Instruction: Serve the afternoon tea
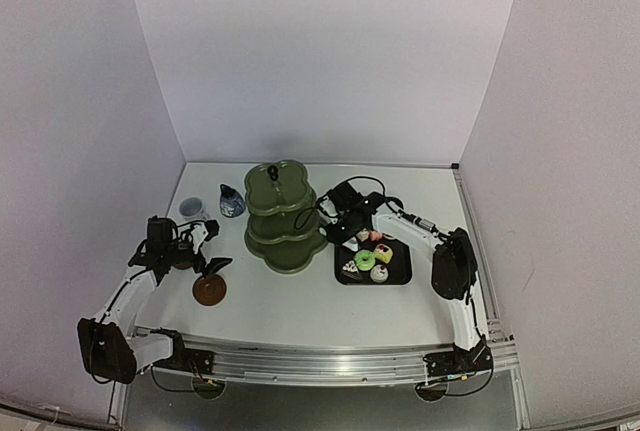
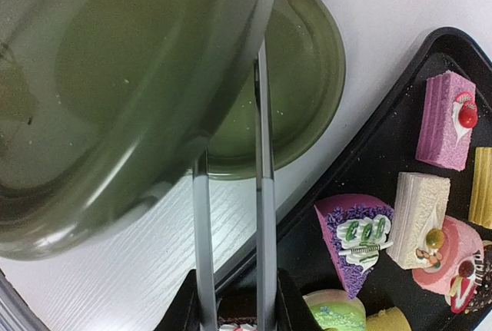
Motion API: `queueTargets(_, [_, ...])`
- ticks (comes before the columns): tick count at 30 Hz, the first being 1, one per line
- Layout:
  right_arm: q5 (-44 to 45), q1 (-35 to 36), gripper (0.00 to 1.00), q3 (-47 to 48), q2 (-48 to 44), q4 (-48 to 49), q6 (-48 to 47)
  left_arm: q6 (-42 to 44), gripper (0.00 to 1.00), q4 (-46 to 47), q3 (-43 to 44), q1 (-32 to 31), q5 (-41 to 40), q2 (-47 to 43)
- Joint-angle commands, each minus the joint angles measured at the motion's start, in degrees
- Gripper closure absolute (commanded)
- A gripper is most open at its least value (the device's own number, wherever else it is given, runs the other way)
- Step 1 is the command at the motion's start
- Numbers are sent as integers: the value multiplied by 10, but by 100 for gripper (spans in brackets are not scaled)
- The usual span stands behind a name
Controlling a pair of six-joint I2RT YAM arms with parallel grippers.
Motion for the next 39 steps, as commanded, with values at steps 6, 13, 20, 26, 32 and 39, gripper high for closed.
queueTargets(6, [1,6,69,24,-12,16,16,5,1,19,-6,-2,-3,-8])
queueTargets(13, [-3,7,65,21,-24,16,20,5,0,22,-9,-1,0,-5])
queueTargets(20, [6,7,65,-24,-72,16,28,7,0,20,-9,-2,-2,-8])
queueTargets(26, [17,7,65,-76,-116,15,38,8,0,20,-10,-1,-3,-7])
queueTargets(32, [47,8,66,-127,-169,4,49,9,0,20,-9,-1,-4,-6])
queueTargets(39, [94,7,66,-180,-241,-44,66,9,0,19,-8,-2,-2,-4])
